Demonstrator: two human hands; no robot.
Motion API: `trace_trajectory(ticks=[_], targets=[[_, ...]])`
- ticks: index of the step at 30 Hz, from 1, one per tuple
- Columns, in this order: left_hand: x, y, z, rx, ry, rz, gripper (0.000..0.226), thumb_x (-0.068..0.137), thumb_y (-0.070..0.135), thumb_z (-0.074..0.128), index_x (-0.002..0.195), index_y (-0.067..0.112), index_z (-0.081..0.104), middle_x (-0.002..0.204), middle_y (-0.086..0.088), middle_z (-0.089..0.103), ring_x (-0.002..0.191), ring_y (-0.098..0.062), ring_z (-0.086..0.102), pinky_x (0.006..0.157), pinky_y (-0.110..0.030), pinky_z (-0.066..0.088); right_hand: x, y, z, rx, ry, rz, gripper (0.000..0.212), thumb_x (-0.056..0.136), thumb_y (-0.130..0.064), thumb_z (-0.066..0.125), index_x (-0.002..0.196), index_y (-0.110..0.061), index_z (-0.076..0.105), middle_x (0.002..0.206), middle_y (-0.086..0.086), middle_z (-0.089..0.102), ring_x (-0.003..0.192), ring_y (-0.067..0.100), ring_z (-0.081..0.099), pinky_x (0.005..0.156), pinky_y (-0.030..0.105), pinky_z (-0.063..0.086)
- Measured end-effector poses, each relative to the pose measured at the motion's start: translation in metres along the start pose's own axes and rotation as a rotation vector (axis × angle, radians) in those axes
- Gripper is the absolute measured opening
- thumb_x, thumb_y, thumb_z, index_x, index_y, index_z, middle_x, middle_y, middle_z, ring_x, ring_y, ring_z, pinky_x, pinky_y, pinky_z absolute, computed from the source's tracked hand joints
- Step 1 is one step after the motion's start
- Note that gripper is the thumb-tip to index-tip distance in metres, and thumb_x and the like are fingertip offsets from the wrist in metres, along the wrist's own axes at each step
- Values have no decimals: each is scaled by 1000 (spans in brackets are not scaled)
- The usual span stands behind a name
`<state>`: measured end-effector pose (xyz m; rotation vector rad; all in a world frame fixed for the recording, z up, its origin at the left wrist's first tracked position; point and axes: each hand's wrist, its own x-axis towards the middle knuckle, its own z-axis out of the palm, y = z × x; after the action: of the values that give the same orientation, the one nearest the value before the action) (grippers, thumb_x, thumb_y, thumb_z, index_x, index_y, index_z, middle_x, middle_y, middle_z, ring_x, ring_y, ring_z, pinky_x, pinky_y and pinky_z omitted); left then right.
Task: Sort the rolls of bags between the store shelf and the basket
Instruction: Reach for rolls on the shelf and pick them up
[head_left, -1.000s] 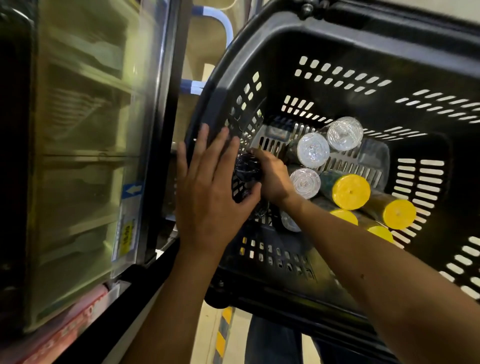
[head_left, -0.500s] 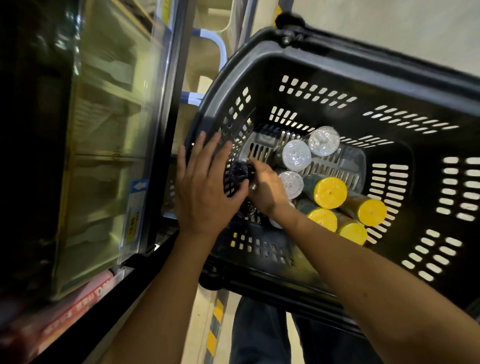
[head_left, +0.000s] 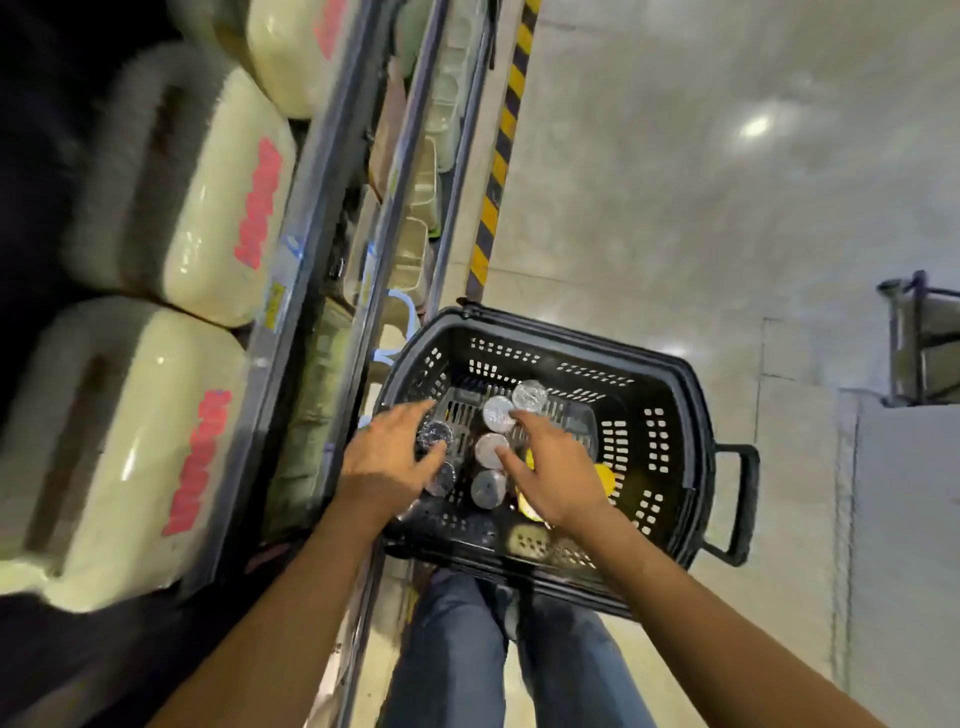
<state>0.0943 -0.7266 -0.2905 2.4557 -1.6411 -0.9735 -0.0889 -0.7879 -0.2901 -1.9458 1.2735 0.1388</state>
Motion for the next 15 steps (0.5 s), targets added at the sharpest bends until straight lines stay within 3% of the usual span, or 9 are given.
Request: trace_trajectory(ticks=[7, 15], targets=[[-77, 58, -74, 44, 109, 126, 58, 93, 41, 52, 145, 21, 35, 145, 1, 43, 131, -18, 42, 104, -31, 35, -75, -39, -85, -64, 52, -118, 55, 96, -40, 47, 144, -17, 34, 143, 5, 45, 130, 23, 43, 103, 33, 36], [-191, 97, -91, 8, 331, -62, 58, 92, 46, 50, 144, 23, 36, 144, 3, 46, 130, -16, 44, 106, -31, 36, -133, -72, -138, -155, -23, -440, 58, 97, -40, 45, 147, -18, 28, 149, 3, 36, 135, 20, 36, 108, 30, 29]])
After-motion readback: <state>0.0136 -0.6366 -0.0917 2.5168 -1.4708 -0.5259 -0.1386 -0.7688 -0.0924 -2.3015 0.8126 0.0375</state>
